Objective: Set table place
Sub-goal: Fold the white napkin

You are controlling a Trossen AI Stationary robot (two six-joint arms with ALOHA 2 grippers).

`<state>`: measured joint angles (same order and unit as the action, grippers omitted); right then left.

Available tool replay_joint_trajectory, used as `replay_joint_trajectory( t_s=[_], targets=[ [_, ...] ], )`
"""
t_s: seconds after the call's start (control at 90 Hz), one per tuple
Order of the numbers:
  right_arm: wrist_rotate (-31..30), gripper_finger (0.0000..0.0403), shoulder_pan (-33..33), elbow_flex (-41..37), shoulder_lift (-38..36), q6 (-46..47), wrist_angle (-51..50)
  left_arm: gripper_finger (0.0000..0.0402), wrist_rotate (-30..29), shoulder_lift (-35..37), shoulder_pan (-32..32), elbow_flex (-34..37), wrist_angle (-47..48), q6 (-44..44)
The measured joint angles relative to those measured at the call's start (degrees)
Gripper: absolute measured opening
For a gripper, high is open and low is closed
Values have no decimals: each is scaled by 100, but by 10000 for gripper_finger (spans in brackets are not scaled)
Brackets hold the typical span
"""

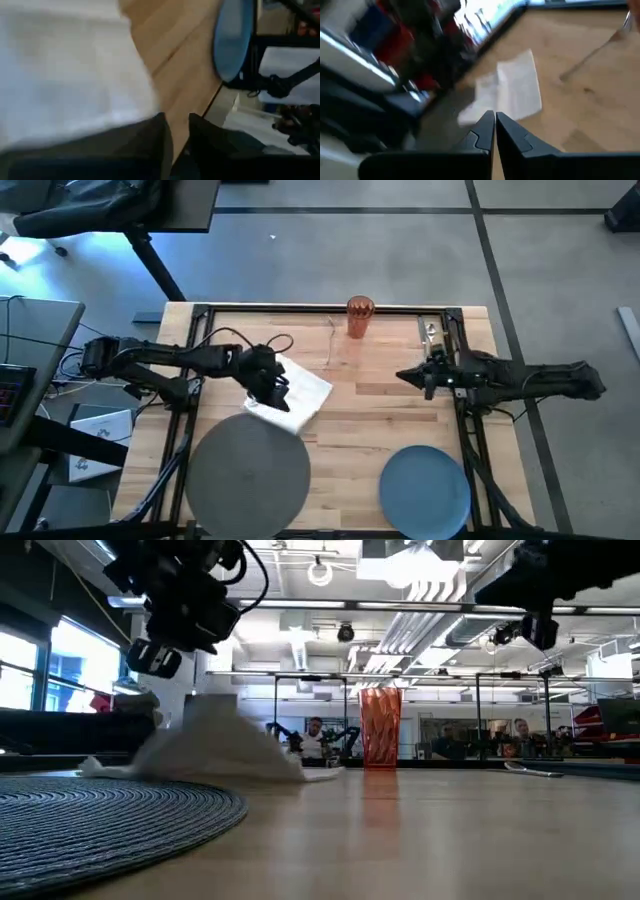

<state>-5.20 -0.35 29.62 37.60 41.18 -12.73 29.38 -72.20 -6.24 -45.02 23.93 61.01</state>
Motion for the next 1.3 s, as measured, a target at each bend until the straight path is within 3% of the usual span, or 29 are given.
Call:
replay_joint_trajectory(
  t_s=[0.133, 0.289, 0.4, 0.567, 0.689, 0.956, 1.133, 1.3],
  targets=[
    [163, 0, -215, 494, 1003, -687, -33, 127, -128, 4, 40, -34, 961, -666],
    [474, 0, -471, 890, 1910, -1227, -42, 117, -583, 2, 164, -34, 1956, -2517],
    [921, 0, -567, 1054, 2343, -1427, -47, 103, -925, 2, 271, -34, 2298, -3872],
    [1301, 0, -570, 1249, 2648, -1361, -30, 101, -1660, -63, 242, -34, 3018, -4907],
    [979, 0, -563, 1275, 2700, -1234, 212, 115, -2165, -253, 101, -34, 3316, -5686],
    [-352, 0, -565, 1282, 2696, -421, 1243, 132, -2224, -1177, -22, -34, 3255, -8199],
    [-875, 0, -560, 1281, 2696, 35, 1623, 84, -2871, -1785, -22, -34, 3118, -8777],
    [-924, 0, -550, 1279, 2696, 391, 1675, 17, -2820, -1876, -20, -37, 3221, -8824]
  ],
)
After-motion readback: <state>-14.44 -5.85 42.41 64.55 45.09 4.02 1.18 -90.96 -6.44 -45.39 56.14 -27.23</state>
